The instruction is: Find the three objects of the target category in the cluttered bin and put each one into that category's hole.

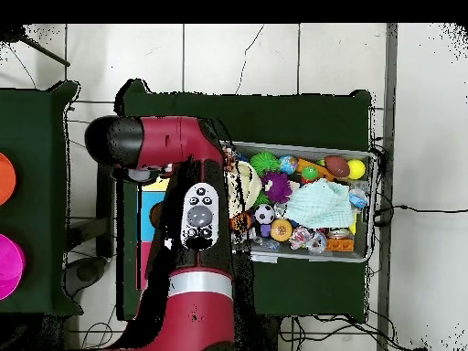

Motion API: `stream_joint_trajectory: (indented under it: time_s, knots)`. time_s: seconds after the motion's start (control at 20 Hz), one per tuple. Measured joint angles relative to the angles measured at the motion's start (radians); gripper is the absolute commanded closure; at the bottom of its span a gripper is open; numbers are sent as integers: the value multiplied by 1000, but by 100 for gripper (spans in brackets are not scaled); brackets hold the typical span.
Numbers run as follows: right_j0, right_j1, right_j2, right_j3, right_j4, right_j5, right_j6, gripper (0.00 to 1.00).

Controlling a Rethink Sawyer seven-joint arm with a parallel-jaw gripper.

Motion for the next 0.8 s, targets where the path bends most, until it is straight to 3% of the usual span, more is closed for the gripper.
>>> stream_joint_trajectory:
  time_s: [0.5,0.8]
  knots:
    - [-8,-91,-1,0,0,157,0,100]
    - [-28,-118,-1,0,-1,159,0,100]
